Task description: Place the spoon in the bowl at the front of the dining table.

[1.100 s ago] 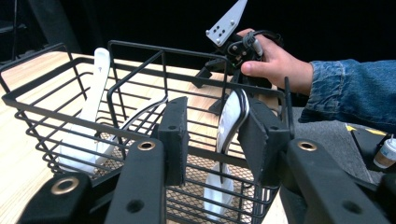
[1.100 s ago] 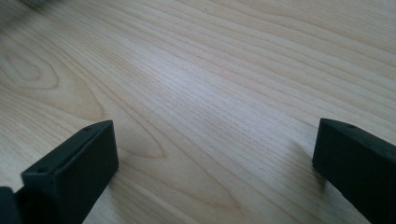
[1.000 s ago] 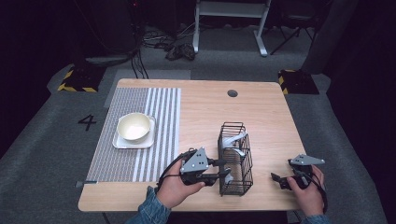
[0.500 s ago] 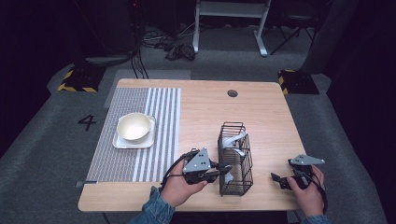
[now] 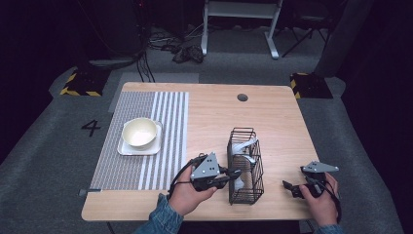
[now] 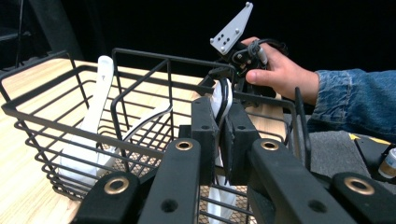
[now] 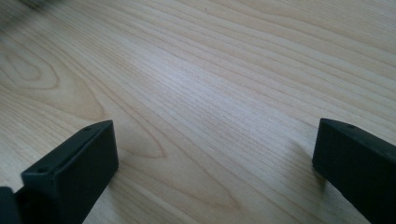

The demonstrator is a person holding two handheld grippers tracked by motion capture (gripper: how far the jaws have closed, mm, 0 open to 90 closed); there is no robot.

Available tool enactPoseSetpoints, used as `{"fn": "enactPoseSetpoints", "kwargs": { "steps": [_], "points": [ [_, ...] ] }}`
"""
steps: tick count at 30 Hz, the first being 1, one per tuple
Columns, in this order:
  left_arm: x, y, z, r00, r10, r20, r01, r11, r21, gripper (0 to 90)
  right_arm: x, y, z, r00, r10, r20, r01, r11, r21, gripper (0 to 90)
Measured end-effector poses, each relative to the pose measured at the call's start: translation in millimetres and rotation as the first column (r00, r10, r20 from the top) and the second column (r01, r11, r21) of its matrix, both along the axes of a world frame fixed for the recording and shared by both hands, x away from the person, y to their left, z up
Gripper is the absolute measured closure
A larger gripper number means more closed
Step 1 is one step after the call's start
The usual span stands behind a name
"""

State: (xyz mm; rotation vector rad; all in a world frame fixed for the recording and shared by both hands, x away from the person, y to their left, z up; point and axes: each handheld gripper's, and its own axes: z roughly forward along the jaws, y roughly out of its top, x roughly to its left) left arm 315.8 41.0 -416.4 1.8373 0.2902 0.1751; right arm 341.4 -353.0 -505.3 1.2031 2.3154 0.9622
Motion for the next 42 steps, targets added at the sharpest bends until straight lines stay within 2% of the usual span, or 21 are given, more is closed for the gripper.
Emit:
{"fn": "enactPoseSetpoints", "kwargs": {
  "steps": [12,21,30,42],
  "points": [
    [-1.3,-0.2,22.3,0.9994,-0.023,0.026,0.024,0.9996,-0.018,85.0,0.0,0.0,0.0,1.0,0.0,0.0,0.0,1.0,0.0,0.2],
    [-1.8,2.8,44.1,0.9988,-0.032,0.037,0.034,0.9979,-0.055,85.0,0.0,0.0,0.0,1.0,0.0,0.0,0.0,1.0,0.0,0.2],
    [-2.9,6.1,63.3,0.9987,-0.024,0.045,0.028,0.9956,-0.09,85.0,0.0,0.0,0.0,1.0,0.0,0.0,0.0,1.0,0.0,0.2],
    [-1.2,11.5,83.1,0.9983,-0.018,0.055,0.024,0.9937,-0.11,85.1,0.0,0.0,0.0,1.0,0.001,0.0,-0.001,1.0,0.0,0.2]
  ]
}}
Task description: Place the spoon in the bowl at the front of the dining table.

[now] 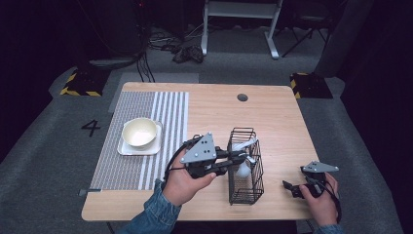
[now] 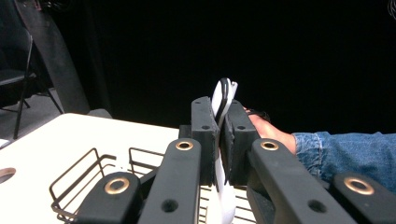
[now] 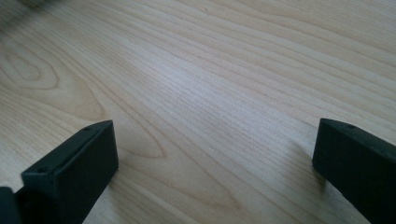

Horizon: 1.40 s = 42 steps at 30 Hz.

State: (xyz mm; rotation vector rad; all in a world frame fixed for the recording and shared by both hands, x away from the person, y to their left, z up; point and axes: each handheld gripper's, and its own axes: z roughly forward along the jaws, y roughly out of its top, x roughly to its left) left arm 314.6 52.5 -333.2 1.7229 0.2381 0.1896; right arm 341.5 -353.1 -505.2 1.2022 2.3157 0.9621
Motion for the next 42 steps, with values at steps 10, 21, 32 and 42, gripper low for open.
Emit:
{"fn": "enactPoseSetpoints", "kwargs": {
  "steps": [10,21,32,42],
  "points": [
    [1.6,17.5,5.0,0.9986,0.053,0.003,-0.053,0.9986,-0.003,85.1,0.0,0.0,0.0,1.0,0.0,0.0,0.0,1.0,0.0,0.2],
    [1.4,52.8,5.7,0.9853,0.171,0.001,-0.171,0.9853,0.001,85.1,-0.1,0.1,0.0,1.0,-0.001,0.0,0.001,1.0,0.0,0.2],
    [3.9,93.5,6.7,0.9415,0.337,0.004,-0.337,0.9414,0.013,85.1,-0.1,0.1,0.0,1.0,-0.001,0.0,0.001,1.0,0.0,0.2],
    [13.5,128.4,9.7,0.8848,0.466,-0.013,-0.466,0.8848,-0.007,85.1,0.0,0.0,0.0,1.0,-0.001,0.0,0.001,1.0,0.0,0.2]
  ]
}}
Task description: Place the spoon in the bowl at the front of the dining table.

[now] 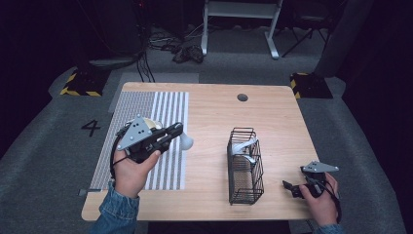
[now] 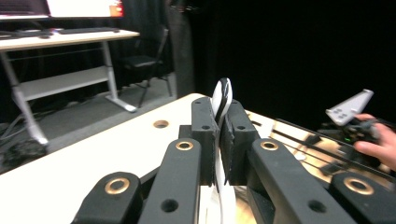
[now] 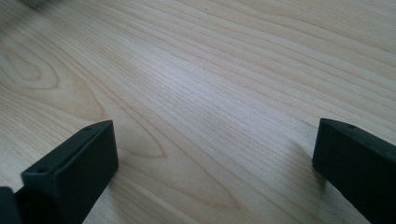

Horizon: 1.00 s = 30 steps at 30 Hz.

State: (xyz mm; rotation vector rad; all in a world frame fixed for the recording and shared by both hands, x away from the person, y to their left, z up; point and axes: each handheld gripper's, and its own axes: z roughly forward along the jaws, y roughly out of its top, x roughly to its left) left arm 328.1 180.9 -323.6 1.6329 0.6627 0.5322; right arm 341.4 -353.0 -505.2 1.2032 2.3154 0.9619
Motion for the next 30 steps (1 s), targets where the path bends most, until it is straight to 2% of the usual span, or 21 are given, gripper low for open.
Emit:
{"fn": "enactPoseSetpoints", "kwargs": {
  "steps": [7,12,21,25,30],
  "points": [
    [6.7,20.8,0.4,0.9941,0.109,0.004,-0.109,0.994,0.008,85.1,0.0,0.0,0.0,1.0,0.0,0.0,0.0,1.0,0.0,0.2],
    [10.6,35.6,1.5,0.9846,0.175,0.005,-0.175,0.9845,0.01,85.1,0.0,0.0,0.0,1.0,0.0,0.0,0.0,1.0,0.0,0.2],
    [18.8,57.7,4.9,0.9674,0.252,0.017,-0.253,0.9675,0.012,85.1,0.0,0.0,0.0,1.0,0.0,0.0,0.0,1.0,0.0,0.2],
    [23.8,66.0,3.2,0.9552,0.295,0.02,-0.296,0.9552,0.016,85.1,0.0,0.0,0.0,1.0,0.0,-0.001,0.0,1.0,0.0,0.3],
    [30.5,76.3,-1.2,0.9337,0.357,0.026,-0.358,0.9335,0.027,85.1,0.0,0.0,0.0,1.0,0.0,-0.001,0.0,1.0,0.0,0.3]
  ]
}}
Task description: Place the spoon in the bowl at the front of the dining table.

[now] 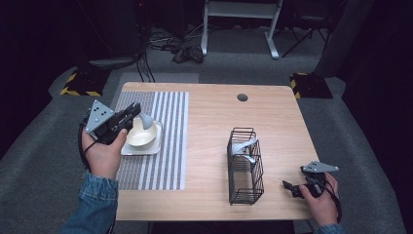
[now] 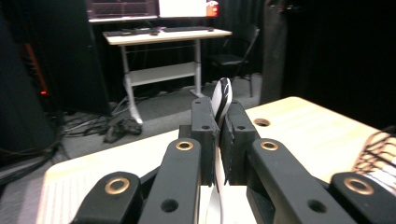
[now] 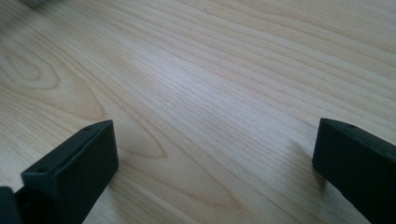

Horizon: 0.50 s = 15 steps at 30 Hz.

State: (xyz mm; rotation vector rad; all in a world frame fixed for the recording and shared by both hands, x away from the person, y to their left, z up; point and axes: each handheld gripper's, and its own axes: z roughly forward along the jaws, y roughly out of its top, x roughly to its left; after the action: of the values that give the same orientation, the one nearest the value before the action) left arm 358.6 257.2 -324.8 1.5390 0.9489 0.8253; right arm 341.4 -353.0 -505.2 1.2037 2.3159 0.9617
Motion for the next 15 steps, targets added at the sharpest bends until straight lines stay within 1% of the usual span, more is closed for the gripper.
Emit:
{"fn": "enactPoseSetpoints", "kwargs": {
  "steps": [4,5,9,12,15],
  "points": [
    [5.9,8.6,-4.1,0.9995,0.032,-0.005,-0.032,0.9994,-0.008,85.1,0.0,0.0,0.0,1.0,0.0,0.0,0.0,1.0,0.0,0.3],
    [7.4,10.9,-5.0,0.9992,0.039,-0.006,-0.039,0.9992,-0.004,85.1,0.0,0.0,0.0,1.0,0.0,0.0,0.0,1.0,0.0,0.3],
    [14.4,18.9,-10.1,0.997,0.077,-0.008,-0.077,0.997,-0.007,85.1,0.0,0.0,0.0,1.0,0.0,0.0,0.0,1.0,0.0,0.3],
    [20.5,24.6,-15.3,0.9949,0.1,-0.013,-0.1,0.9948,-0.019,85.1,0.0,0.0,0.0,1.0,0.0,0.0,0.0,1.0,0.0,0.3],
    [27.2,29.6,-20.6,0.9913,0.13,-0.018,-0.13,0.9915,-0.005,85.1,0.0,0.0,0.0,1.0,0.0,0.0,0.0,1.0,0.0,0.2]
  ]
}}
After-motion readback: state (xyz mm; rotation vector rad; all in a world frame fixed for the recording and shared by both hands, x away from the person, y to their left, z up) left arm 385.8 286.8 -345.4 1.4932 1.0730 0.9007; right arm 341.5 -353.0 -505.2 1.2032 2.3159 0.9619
